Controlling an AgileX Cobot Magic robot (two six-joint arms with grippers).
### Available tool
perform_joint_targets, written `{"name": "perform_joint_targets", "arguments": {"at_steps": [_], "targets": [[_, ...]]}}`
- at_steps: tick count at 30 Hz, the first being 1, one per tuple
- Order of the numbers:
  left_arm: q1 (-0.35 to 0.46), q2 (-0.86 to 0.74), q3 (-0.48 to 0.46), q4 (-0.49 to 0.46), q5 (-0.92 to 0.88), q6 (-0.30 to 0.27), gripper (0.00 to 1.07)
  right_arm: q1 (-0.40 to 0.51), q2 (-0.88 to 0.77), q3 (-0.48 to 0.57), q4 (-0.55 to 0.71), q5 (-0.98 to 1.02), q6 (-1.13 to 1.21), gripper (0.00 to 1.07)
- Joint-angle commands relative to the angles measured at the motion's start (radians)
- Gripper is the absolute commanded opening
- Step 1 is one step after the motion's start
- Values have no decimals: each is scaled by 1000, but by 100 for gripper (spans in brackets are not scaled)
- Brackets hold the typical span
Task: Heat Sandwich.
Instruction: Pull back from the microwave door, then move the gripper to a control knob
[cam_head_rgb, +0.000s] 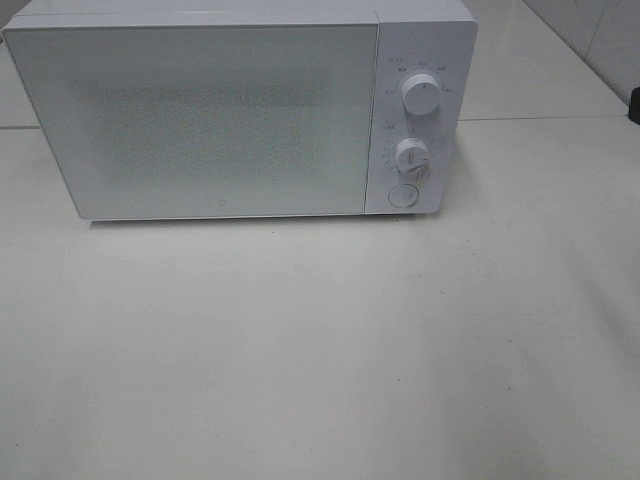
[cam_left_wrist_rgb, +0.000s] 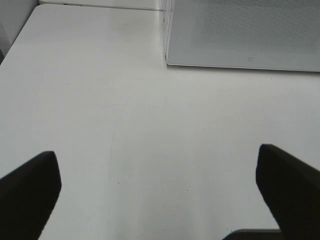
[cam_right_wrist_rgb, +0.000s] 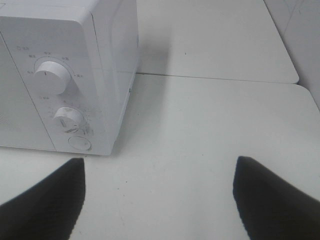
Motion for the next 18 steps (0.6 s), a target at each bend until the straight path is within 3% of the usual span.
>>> {"name": "perform_joint_targets", "arguments": {"at_steps": [1,7,11,16,18], "targets": [[2,-22,-1,-8,-13,-1,99,-1,52,-6,-2,-99,-2,76],[2,-22,-1,-8,-13,-1,99,2,170,75,4,-406,-31,76],[2,-22,-1,-8,-13,-1,99,2,207,111,31,-502,-55,76],[2,-22,-1,-8,-13,-1,99,7,279,170,122,-650,-144,76],[2,-22,-1,-8,-13,-1,99,59,313,196,216,-731,-226,76]]}}
